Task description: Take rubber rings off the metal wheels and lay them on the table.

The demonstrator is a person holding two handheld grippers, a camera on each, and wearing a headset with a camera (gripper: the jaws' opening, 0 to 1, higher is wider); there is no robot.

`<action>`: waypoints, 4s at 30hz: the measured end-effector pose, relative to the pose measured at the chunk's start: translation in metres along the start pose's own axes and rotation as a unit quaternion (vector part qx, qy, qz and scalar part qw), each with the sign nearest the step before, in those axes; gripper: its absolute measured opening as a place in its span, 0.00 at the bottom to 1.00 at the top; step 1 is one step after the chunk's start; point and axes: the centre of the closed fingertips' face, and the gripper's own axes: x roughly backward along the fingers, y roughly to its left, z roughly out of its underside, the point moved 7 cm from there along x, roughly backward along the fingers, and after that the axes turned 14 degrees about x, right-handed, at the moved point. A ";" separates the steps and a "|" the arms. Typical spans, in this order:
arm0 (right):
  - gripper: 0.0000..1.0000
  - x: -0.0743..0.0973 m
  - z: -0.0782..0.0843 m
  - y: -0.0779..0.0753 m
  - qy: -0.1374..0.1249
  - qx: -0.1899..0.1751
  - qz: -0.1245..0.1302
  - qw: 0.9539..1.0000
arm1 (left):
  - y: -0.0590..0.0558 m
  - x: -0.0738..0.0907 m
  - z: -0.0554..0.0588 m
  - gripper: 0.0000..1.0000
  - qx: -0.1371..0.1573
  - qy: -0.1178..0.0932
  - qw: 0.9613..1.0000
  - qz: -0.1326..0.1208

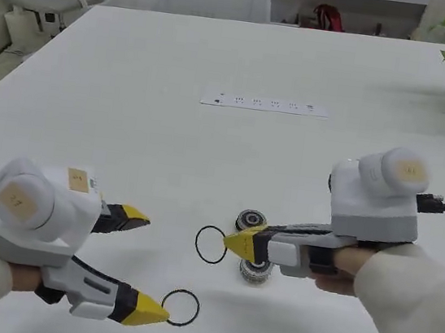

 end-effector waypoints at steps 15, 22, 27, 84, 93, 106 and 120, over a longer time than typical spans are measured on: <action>0.00 -0.016 0.015 0.020 0.046 0.023 -0.039 0.998 | 0.002 -0.001 0.002 0.79 0.003 0.004 1.000 0.001; 0.00 -0.022 0.021 0.026 0.066 0.032 -0.052 0.996 | 0.003 -0.001 0.001 0.79 0.004 0.002 1.000 0.001; 0.00 -0.024 0.025 0.026 0.075 0.034 -0.056 0.995 | 0.002 -0.001 0.002 0.79 0.003 0.004 1.000 0.003; 0.03 -0.009 0.037 -0.007 0.097 0.019 0.028 0.995 | 0.000 0.000 0.004 0.79 0.005 0.010 1.000 0.000; 0.05 0.001 0.026 -0.017 0.067 0.019 0.048 0.996 | 0.001 -0.001 0.004 0.78 0.004 0.012 1.000 0.000; 0.06 0.017 0.021 -0.036 0.034 -0.001 0.089 0.995 | 0.000 -0.002 0.003 0.77 0.008 0.011 1.000 0.002; 0.06 0.024 0.028 -0.047 0.028 -0.019 0.112 0.993 | 0.000 -0.006 -0.025 0.73 0.010 -0.031 0.999 0.000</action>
